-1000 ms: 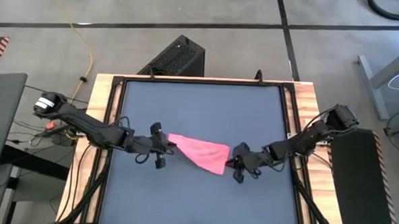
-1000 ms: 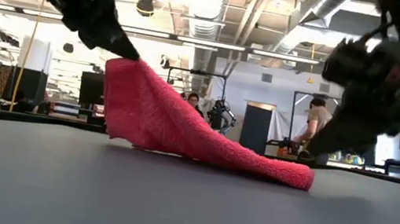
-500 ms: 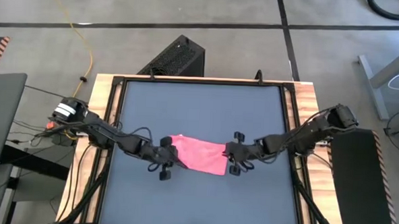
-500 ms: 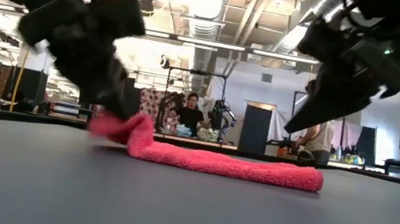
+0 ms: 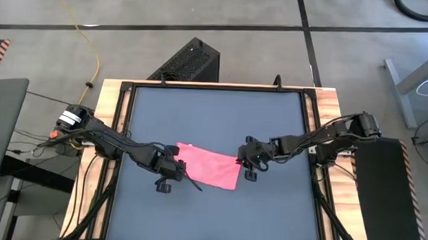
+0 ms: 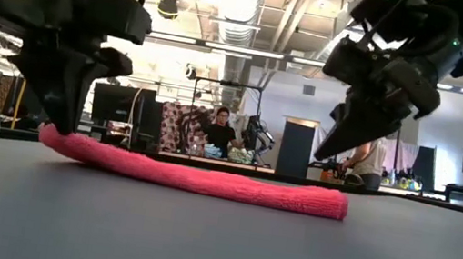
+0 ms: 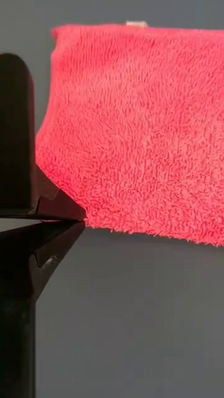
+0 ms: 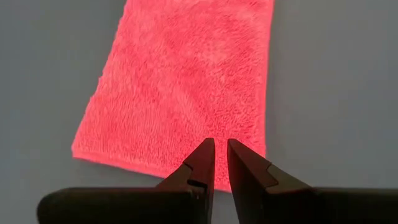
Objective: Roll towel
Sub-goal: Roll the pink microfiber towel
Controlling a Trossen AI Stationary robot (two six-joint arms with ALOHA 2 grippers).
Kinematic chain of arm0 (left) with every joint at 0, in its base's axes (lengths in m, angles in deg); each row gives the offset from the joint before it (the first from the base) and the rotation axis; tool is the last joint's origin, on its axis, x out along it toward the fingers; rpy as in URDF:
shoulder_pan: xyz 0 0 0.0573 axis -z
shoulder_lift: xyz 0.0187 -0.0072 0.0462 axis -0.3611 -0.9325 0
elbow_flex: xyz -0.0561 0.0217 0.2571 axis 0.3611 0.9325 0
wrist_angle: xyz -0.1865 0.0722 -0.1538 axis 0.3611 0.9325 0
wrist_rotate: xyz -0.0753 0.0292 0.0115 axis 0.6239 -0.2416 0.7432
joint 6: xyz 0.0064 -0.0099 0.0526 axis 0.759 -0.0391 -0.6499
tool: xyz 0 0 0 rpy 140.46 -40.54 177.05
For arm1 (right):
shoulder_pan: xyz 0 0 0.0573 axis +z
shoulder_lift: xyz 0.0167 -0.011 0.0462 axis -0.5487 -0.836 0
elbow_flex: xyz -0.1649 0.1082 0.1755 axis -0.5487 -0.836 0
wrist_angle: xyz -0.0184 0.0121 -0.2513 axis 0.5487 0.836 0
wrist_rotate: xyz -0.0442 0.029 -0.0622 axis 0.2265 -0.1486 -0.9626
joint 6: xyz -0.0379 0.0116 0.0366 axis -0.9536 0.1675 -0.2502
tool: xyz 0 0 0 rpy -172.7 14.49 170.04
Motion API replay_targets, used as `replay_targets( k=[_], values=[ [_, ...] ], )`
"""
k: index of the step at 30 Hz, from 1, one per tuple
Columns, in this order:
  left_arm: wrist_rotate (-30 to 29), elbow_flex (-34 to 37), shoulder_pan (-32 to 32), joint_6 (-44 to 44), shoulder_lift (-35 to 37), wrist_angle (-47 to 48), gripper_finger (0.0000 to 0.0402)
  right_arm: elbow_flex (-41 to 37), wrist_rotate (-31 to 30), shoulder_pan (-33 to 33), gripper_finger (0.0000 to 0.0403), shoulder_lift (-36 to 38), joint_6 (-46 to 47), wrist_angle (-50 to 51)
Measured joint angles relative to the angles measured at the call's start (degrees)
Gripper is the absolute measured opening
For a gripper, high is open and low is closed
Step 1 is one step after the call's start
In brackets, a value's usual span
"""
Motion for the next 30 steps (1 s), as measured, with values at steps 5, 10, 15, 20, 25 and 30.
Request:
replay_targets(
  k=[5, 10, 15, 20, 25, 30],
  values=[
    [2.2, -0.5, 0.0, -0.8, 0.0, 0.1, 0.0011, 0.0, 0.6, 0.0, 0.0070, -5.4, -0.2, -5.1],
    [4.1, -0.9, 0.0, 0.3, 0.0, 2.0, 0.0052, 0.0, 1.3, 0.0, 0.0070, -10.4, -0.7, -8.3],
    [3.2, -4.9, -0.2, 1.8, 0.1, 11.4, 0.0095, 0.1, 2.4, 0.0, 0.0070, -11.4, -0.7, -9.5],
    [-2.7, -4.6, -0.2, 2.5, 0.5, 3.0, 0.0109, -0.1, 12.6, 0.1, 0.0070, -7.7, -0.2, -8.1],
    [-4.5, 0.8, -1.2, 2.2, -0.8, -8.8, 0.0097, 0.0, 14.2, 0.0, 0.0070, -2.4, -0.8, -5.5],
    [-3.6, 6.7, -2.8, 5.5, -0.9, -13.0, 0.0076, 0.0, 6.3, -0.9, 0.0070, -1.2, -5.5, -4.5]
  ],
)
